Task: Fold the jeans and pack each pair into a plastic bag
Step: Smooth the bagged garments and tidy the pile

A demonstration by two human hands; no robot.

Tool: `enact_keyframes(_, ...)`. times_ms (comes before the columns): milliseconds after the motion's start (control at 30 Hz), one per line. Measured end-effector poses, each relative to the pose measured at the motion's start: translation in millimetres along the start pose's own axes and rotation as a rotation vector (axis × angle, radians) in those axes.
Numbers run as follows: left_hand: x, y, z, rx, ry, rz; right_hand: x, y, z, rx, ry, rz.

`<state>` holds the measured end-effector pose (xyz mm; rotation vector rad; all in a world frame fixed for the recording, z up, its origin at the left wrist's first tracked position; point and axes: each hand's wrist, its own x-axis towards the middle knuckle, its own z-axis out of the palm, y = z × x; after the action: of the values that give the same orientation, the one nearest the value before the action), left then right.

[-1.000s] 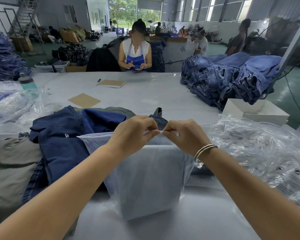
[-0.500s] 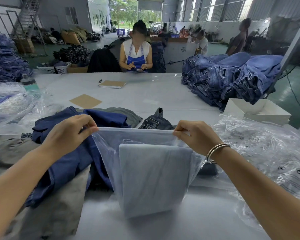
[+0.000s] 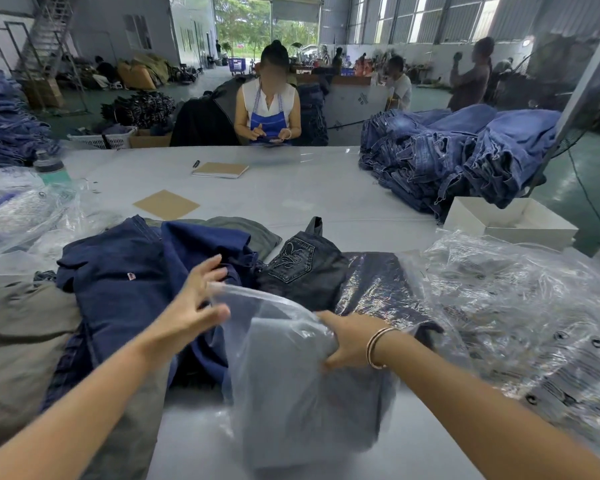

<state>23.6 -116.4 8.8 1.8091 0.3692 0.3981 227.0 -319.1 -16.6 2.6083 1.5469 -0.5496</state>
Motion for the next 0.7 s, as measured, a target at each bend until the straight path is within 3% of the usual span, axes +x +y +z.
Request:
enact_keyframes(167,-11.3,-41.5,53.5,0.025,-0.341,-0.262,-10.4,1.0,7.1,0.234,-0.041,-0.132)
enact_keyframes(233,-7.2,-43.6,66.8,-0.111,-0.319,-0.197,-19.3,1.1,-6.9,0.265,-0.027,-0.182)
enact_keyframes(333,14.7,-20.6,74.1,0.002,-0.159,-0.048,-37.7,13.3,-41.6,0.269,-0.001,-0.213)
enact_keyframes(467,59.2,36.9,91.4,-0.012,-0.195,0.086,-60.6,40.8,-105.7,0.136,0.065,-0.08)
enact_keyframes(567,105.0,81.9,107.8,-0.035,-0.208,0.172,-72.0,60.7,-154.0,-0.085,0.262,0.084)
enact_keyframes(700,163.1,128.9,131.3,-0.108,-0.093,0.324,-78.9,92.9,-187.2,-0.153,0.763,0.223)
